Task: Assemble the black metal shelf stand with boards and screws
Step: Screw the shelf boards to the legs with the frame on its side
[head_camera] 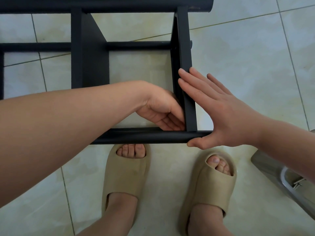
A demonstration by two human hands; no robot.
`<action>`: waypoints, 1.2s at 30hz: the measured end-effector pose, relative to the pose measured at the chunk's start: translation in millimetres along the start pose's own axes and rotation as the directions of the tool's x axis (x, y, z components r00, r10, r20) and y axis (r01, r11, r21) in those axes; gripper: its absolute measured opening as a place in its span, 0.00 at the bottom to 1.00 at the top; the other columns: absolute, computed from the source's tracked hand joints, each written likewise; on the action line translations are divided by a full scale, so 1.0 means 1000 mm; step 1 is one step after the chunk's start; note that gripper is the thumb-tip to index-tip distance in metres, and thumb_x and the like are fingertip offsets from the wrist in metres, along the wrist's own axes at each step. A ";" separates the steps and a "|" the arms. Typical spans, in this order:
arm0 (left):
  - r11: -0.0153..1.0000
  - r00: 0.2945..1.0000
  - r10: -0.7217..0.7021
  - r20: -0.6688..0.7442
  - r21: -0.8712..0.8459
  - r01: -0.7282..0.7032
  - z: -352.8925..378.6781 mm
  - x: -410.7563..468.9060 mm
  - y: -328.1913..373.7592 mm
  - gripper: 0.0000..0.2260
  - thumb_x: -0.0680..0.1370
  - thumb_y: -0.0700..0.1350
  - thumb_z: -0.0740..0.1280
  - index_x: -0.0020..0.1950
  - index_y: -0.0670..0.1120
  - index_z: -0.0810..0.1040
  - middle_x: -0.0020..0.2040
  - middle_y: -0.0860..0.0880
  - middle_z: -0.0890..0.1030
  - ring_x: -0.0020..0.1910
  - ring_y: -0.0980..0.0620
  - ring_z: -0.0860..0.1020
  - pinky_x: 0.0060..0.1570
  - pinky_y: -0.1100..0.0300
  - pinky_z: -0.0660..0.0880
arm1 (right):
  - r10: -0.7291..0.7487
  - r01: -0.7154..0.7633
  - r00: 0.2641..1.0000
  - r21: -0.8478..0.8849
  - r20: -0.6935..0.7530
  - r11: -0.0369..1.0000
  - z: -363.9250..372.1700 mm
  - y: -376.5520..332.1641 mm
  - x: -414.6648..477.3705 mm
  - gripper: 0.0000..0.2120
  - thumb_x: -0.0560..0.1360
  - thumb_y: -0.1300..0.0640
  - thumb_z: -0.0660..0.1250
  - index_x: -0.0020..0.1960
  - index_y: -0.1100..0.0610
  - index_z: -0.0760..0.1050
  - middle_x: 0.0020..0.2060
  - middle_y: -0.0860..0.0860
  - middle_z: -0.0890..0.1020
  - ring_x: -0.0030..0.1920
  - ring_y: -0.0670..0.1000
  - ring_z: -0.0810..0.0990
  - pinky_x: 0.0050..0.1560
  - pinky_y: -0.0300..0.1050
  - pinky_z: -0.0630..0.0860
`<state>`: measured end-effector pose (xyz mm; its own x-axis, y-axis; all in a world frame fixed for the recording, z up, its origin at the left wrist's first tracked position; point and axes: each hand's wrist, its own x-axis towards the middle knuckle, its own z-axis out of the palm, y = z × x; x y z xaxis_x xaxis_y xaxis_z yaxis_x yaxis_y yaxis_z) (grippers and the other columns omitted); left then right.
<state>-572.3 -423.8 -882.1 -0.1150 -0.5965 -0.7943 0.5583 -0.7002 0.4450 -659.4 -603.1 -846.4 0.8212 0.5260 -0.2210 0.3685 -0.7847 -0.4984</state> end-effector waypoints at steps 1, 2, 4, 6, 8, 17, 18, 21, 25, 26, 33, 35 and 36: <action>1.000 1.000 -0.005 -0.002 0.008 0.005 0.000 0.000 0.001 0.06 0.80 0.37 0.65 0.51 0.41 0.82 0.44 0.45 0.85 0.41 0.52 0.84 0.45 0.61 0.81 | 0.002 -0.002 1.000 -0.002 0.001 1.000 0.000 0.000 0.000 0.58 0.65 0.29 0.68 0.83 0.57 0.49 0.82 0.48 0.47 0.82 0.49 0.42 0.80 0.59 0.47; 1.000 1.000 -0.010 -0.003 0.018 0.010 -0.001 0.001 0.001 0.06 0.80 0.36 0.65 0.50 0.41 0.82 0.43 0.46 0.85 0.40 0.53 0.84 0.43 0.61 0.81 | 0.004 -0.004 1.000 -0.005 0.001 1.000 -0.001 -0.001 0.000 0.58 0.65 0.29 0.68 0.83 0.57 0.49 0.82 0.48 0.47 0.82 0.49 0.42 0.80 0.59 0.46; 0.999 1.000 -0.014 0.000 0.036 0.014 -0.001 0.002 0.004 0.06 0.79 0.34 0.65 0.50 0.41 0.82 0.41 0.46 0.85 0.38 0.53 0.84 0.40 0.62 0.81 | 0.006 -0.006 1.000 -0.014 -0.001 1.000 -0.001 -0.002 -0.001 0.58 0.64 0.29 0.68 0.83 0.57 0.50 0.82 0.48 0.47 0.82 0.48 0.42 0.80 0.58 0.46; 0.999 1.000 -0.010 0.009 0.047 0.009 0.000 0.002 0.005 0.07 0.79 0.32 0.65 0.49 0.40 0.82 0.42 0.45 0.85 0.38 0.53 0.84 0.41 0.62 0.81 | 0.006 -0.006 1.000 -0.021 -0.002 1.000 -0.001 -0.003 -0.002 0.58 0.64 0.29 0.68 0.83 0.57 0.50 0.82 0.48 0.47 0.82 0.48 0.42 0.80 0.58 0.46; 0.999 1.000 -0.004 0.022 0.053 0.003 0.000 0.002 0.005 0.07 0.79 0.32 0.65 0.49 0.40 0.82 0.43 0.45 0.85 0.39 0.52 0.84 0.42 0.61 0.81 | 0.008 -0.008 1.000 -0.022 -0.004 1.000 -0.001 -0.004 -0.003 0.57 0.65 0.30 0.68 0.83 0.57 0.50 0.82 0.48 0.48 0.82 0.49 0.43 0.80 0.58 0.46; 0.961 0.999 -0.028 0.016 0.275 0.023 -0.007 0.001 0.012 0.06 0.78 0.38 0.69 0.49 0.48 0.84 0.47 0.50 0.86 0.49 0.52 0.84 0.56 0.55 0.80 | 0.025 -0.025 1.000 -0.004 0.016 1.000 -0.002 -0.007 -0.007 0.56 0.66 0.31 0.67 0.82 0.57 0.51 0.82 0.48 0.48 0.82 0.48 0.43 0.80 0.60 0.47; 0.954 0.999 -0.031 0.007 0.299 0.028 -0.007 0.002 0.012 0.06 0.78 0.39 0.70 0.48 0.50 0.84 0.46 0.51 0.86 0.49 0.52 0.84 0.56 0.55 0.79 | 0.025 -0.025 0.999 -0.004 0.020 1.000 -0.003 -0.007 -0.006 0.55 0.66 0.30 0.67 0.82 0.57 0.50 0.82 0.48 0.48 0.82 0.48 0.43 0.80 0.60 0.46; 0.932 0.999 -0.044 0.021 0.362 0.034 -0.008 0.005 0.015 0.10 0.77 0.41 0.70 0.40 0.52 0.86 0.44 0.53 0.86 0.44 0.53 0.82 0.50 0.59 0.79 | 0.029 -0.029 0.999 0.003 0.023 1.000 -0.004 -0.006 -0.006 0.55 0.66 0.30 0.67 0.83 0.56 0.50 0.82 0.47 0.47 0.81 0.47 0.43 0.80 0.59 0.44; 0.927 0.995 -0.083 0.053 0.370 0.058 -0.008 0.007 0.020 0.11 0.78 0.39 0.69 0.39 0.50 0.86 0.41 0.52 0.85 0.37 0.57 0.78 0.39 0.66 0.75 | 0.033 -0.033 0.999 0.020 0.022 0.999 -0.003 -0.006 -0.007 0.55 0.66 0.31 0.68 0.83 0.56 0.50 0.82 0.47 0.48 0.81 0.47 0.43 0.80 0.60 0.44; 0.932 0.995 -0.082 0.049 0.356 0.060 -0.008 0.007 0.020 0.10 0.78 0.39 0.69 0.40 0.49 0.85 0.41 0.52 0.85 0.36 0.57 0.77 0.38 0.67 0.74 | 0.032 -0.032 0.999 0.022 0.023 0.999 -0.003 -0.006 -0.007 0.55 0.66 0.31 0.68 0.83 0.56 0.50 0.82 0.47 0.48 0.82 0.47 0.43 0.80 0.60 0.44; 0.953 1.000 -0.024 0.014 0.304 0.019 -0.010 0.003 0.013 0.09 0.76 0.35 0.71 0.42 0.48 0.84 0.40 0.52 0.84 0.37 0.57 0.77 0.38 0.67 0.73 | 0.021 -0.022 0.999 0.022 0.026 1.000 -0.004 -0.003 -0.005 0.56 0.66 0.30 0.68 0.83 0.56 0.50 0.82 0.47 0.47 0.82 0.48 0.43 0.80 0.60 0.44; 0.954 1.000 -0.012 0.001 0.300 0.011 -0.010 0.003 0.013 0.09 0.76 0.35 0.71 0.42 0.49 0.84 0.40 0.51 0.84 0.37 0.56 0.77 0.40 0.66 0.74 | 0.020 -0.020 0.999 0.021 0.026 1.000 -0.003 -0.004 -0.005 0.56 0.66 0.30 0.67 0.83 0.56 0.50 0.82 0.47 0.47 0.82 0.48 0.42 0.80 0.60 0.44; 0.951 1.000 -0.015 0.003 0.307 0.013 -0.010 0.002 0.014 0.08 0.76 0.37 0.71 0.42 0.49 0.84 0.41 0.51 0.84 0.38 0.56 0.78 0.41 0.65 0.75 | 0.022 -0.023 0.999 0.023 0.027 0.999 -0.003 -0.004 -0.005 0.56 0.66 0.30 0.67 0.83 0.56 0.50 0.82 0.47 0.47 0.82 0.48 0.42 0.80 0.60 0.44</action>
<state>-556.2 -430.9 -881.9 -0.1256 -0.5871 -0.7997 0.2771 -0.7948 0.5400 -663.5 -603.8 -840.7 0.8170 0.5173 -0.2549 0.3396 -0.7888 -0.5123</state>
